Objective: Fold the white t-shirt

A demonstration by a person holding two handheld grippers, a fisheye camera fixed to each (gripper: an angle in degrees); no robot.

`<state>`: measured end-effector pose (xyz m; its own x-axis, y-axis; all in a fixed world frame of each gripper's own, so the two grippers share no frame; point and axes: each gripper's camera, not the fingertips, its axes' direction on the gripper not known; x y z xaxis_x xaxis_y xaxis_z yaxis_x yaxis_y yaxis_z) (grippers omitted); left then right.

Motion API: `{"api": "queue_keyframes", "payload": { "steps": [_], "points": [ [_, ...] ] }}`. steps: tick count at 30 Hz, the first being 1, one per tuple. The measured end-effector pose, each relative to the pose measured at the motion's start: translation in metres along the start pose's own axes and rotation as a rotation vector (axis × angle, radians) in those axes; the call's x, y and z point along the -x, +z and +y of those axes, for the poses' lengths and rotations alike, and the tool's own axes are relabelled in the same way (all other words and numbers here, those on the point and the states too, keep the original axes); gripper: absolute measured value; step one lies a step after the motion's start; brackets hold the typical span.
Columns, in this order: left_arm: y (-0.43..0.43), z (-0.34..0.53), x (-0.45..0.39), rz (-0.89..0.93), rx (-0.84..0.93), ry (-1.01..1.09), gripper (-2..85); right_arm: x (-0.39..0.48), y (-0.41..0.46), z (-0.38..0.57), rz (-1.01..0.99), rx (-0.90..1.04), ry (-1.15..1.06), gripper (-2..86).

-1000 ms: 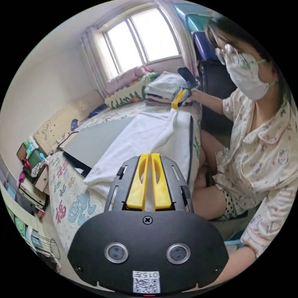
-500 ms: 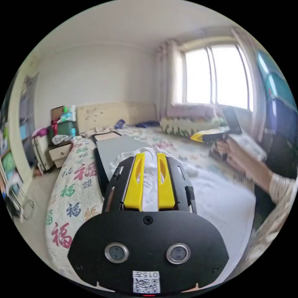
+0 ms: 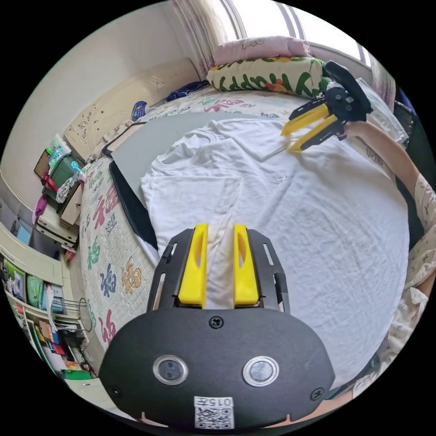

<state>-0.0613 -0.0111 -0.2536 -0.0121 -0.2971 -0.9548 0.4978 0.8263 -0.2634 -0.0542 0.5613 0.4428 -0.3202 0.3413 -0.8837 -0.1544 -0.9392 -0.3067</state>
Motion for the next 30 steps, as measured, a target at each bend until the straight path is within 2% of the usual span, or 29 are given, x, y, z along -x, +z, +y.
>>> {"api": "queue_keyframes", "payload": {
  "steps": [4, 9, 12, 14, 16, 17, 18, 20, 25, 27, 30],
  "points": [
    [-0.013, -0.03, 0.014, 0.06, 0.004, -0.019, 2.4, -0.045, -0.004, -0.014, -0.042, 0.009, 0.046, 5.1],
    [-0.044, -0.048, 0.061, 0.218, -0.12, -0.155, 0.1, -0.154, -0.024, -0.016, -0.275, -0.07, 0.234, 0.9],
    [-0.076, -0.034, 0.105, 0.179, -0.264, -0.333, -0.1, -0.258, -0.05, 0.02, -0.25, -0.215, 0.511, 0.6],
    [-0.1, -0.005, 0.15, 0.032, -0.363, -0.599, 0.3, -0.35, -0.064, 0.077, -0.089, -0.297, 0.861, 1.1],
    [-0.11, 0.027, 0.175, -0.127, -0.392, -0.829, 1.1, -0.404, -0.065, 0.131, 0.022, -0.29, 1.138, 1.9],
    [-0.115, 0.048, 0.185, -0.178, -0.418, -0.943, 2.9, -0.425, -0.065, 0.162, 0.041, -0.293, 1.264, 3.4],
    [-0.119, 0.058, 0.188, -0.178, -0.441, -0.982, 4.3, -0.431, -0.066, 0.175, 0.023, -0.314, 1.297, 4.2],
    [-0.135, 0.087, 0.193, -0.111, -0.528, -1.024, 6.4, -0.441, -0.069, 0.197, -0.111, -0.434, 1.212, 6.7],
    [-0.139, 0.073, 0.189, 0.038, -0.536, -0.986, 7.4, -0.434, -0.059, 0.161, -0.205, -0.363, 1.021, 7.8],
    [-0.134, 0.047, 0.183, 0.105, -0.536, -0.929, 7.3, -0.422, -0.057, 0.131, -0.214, -0.362, 0.939, 7.3],
    [-0.125, -0.026, 0.164, 0.167, -0.418, -0.699, 5.9, -0.39, -0.051, 0.061, -0.176, -0.302, 0.774, 5.6]
  ]
}}
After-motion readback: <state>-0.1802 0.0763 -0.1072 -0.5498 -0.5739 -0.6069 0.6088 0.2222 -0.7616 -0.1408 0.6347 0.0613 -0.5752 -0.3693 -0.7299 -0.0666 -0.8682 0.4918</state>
